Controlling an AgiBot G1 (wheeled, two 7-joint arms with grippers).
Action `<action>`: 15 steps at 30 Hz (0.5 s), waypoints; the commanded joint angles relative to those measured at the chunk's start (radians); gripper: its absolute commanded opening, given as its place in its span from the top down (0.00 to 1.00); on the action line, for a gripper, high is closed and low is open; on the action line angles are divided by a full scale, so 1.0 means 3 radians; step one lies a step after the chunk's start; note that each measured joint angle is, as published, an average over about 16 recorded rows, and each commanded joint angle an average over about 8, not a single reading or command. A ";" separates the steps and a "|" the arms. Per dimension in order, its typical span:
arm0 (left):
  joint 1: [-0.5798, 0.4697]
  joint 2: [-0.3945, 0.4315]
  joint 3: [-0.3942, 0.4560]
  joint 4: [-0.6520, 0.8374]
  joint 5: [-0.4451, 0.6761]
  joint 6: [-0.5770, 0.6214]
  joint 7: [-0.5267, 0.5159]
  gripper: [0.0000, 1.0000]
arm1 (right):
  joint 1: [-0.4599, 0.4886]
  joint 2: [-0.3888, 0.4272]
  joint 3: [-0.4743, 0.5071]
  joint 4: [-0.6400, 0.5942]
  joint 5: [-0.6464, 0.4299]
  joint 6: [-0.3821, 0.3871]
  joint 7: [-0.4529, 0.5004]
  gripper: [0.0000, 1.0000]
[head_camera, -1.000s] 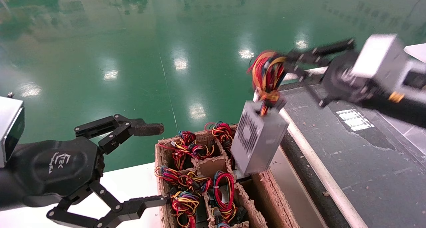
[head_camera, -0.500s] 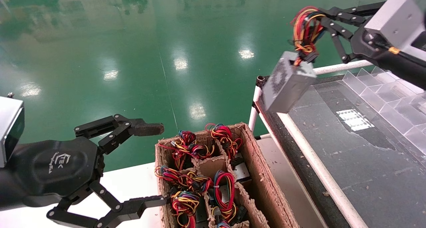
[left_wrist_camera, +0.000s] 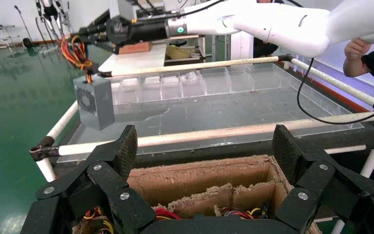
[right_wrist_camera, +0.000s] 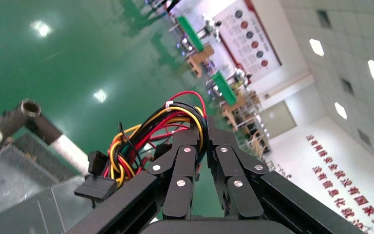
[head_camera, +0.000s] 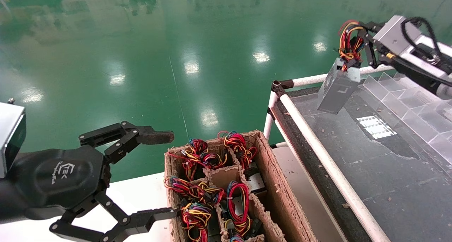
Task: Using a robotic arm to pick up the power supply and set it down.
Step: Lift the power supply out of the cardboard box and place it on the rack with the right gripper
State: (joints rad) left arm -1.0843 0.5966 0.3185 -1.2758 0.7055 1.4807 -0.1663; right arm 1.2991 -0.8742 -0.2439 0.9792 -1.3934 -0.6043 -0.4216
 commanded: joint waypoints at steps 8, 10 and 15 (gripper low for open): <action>0.0000 0.0000 0.0001 0.0000 -0.0001 0.0000 0.0000 0.00 | 0.0116 -0.0154 -0.0044 -0.0378 -0.0005 -0.0101 -0.0302 1.00; 0.0000 0.0000 0.0001 0.0000 -0.0001 0.0000 0.0001 0.00 | 0.0119 -0.0191 -0.0046 -0.0413 0.0010 -0.0123 -0.0359 1.00; 0.0000 -0.0001 0.0002 0.0000 -0.0001 -0.0001 0.0001 0.00 | 0.0150 -0.0313 -0.0057 -0.0512 0.0037 -0.0138 -0.0455 1.00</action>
State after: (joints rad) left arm -1.0844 0.5964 0.3190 -1.2758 0.7052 1.4804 -0.1661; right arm 1.3462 -0.9717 -0.2610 0.8265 -1.3846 -0.6387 -0.5584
